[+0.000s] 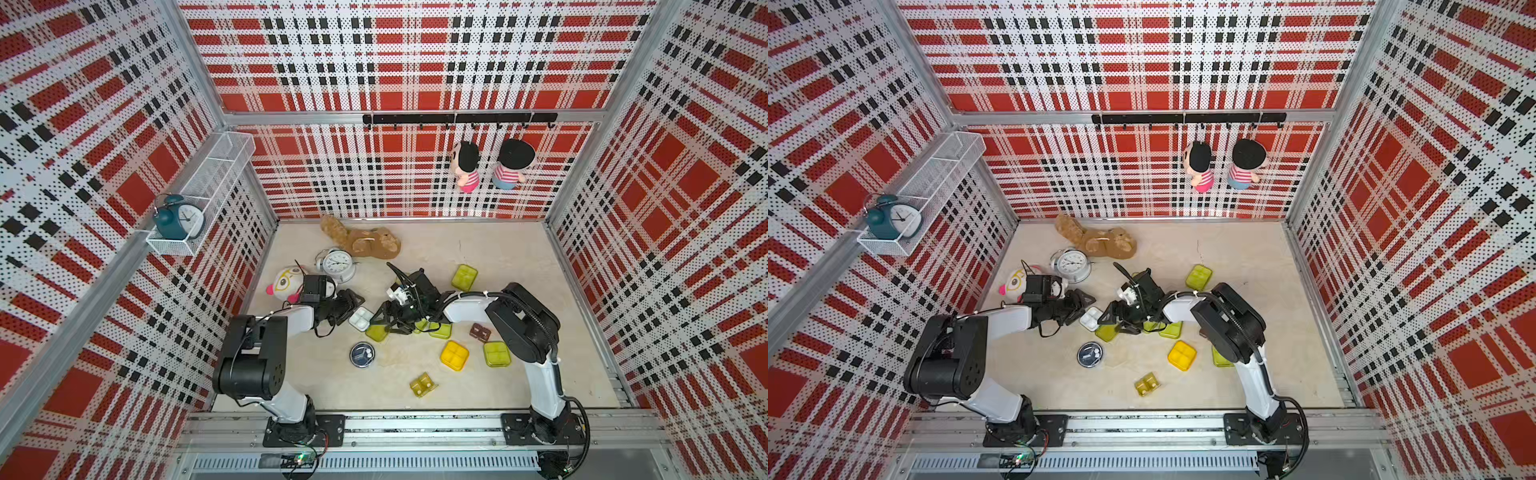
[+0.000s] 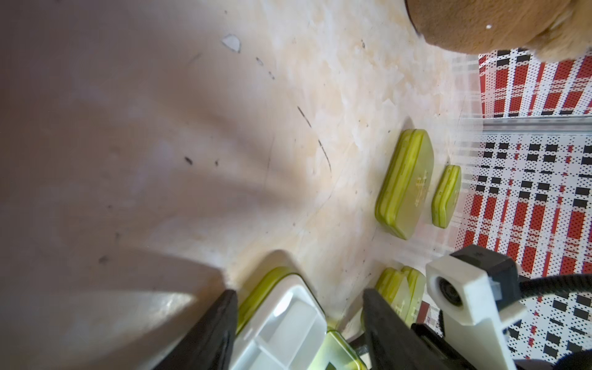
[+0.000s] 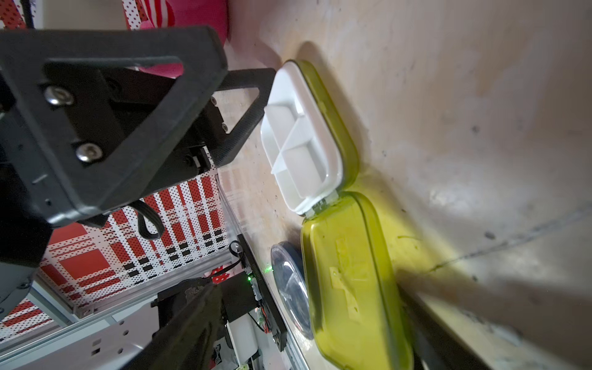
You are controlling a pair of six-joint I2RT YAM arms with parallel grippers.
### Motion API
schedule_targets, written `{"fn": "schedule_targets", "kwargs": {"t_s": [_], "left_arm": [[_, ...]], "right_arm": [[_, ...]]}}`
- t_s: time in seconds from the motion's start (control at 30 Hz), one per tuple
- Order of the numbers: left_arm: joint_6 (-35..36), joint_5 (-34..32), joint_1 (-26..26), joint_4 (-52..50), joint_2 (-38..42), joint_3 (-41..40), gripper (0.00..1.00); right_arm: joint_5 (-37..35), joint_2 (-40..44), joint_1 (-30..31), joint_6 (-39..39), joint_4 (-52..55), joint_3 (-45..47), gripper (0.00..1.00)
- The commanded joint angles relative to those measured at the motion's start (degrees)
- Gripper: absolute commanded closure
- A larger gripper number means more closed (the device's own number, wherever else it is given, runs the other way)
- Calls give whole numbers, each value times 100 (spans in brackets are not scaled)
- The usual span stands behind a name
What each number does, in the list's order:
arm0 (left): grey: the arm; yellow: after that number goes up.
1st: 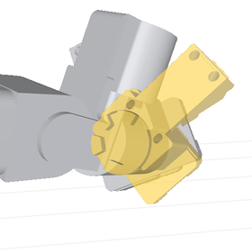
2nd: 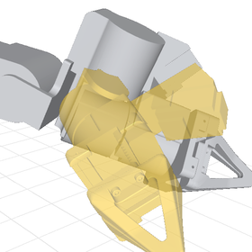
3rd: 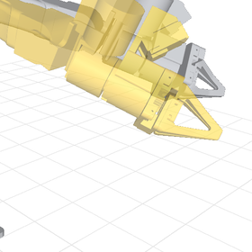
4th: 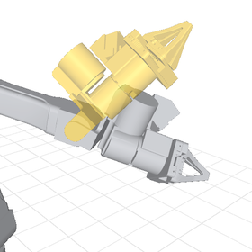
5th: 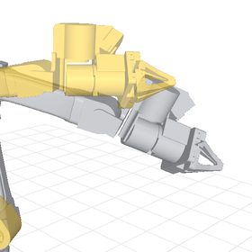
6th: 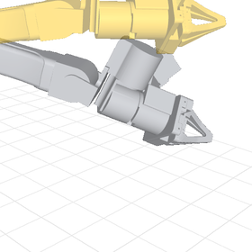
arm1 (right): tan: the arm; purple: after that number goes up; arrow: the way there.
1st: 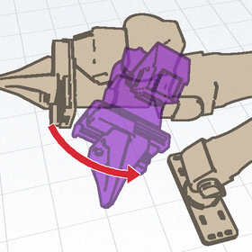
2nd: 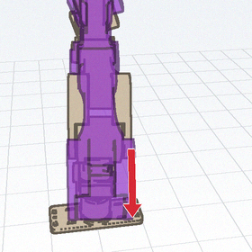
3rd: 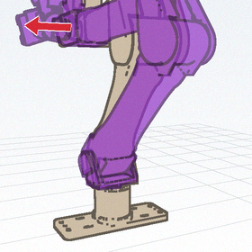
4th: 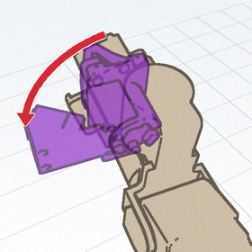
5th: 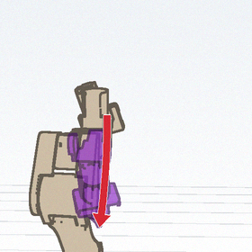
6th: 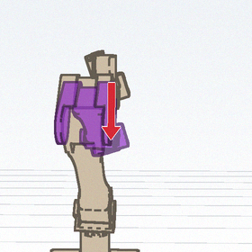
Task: Close pillboxes
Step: Adjust the pillbox at the center of the board.
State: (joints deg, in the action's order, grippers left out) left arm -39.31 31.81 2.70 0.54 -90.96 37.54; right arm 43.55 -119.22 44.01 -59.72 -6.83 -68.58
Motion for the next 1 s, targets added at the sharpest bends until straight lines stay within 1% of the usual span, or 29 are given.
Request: {"fn": "schedule_targets", "kwargs": {"t_s": [0.0,0.6,0.97], "left_arm": [[-49,-62,46,112,187,-89,35],[-255,-11,64,244,428,-175,35],[-565,40,298,596,462,-343,35]], "right_arm": [[-87,152,-33,-140,15,154,19],[-173,402,-28,6,417,38,18],[-376,527,-33,149,895,-88,18]]}}
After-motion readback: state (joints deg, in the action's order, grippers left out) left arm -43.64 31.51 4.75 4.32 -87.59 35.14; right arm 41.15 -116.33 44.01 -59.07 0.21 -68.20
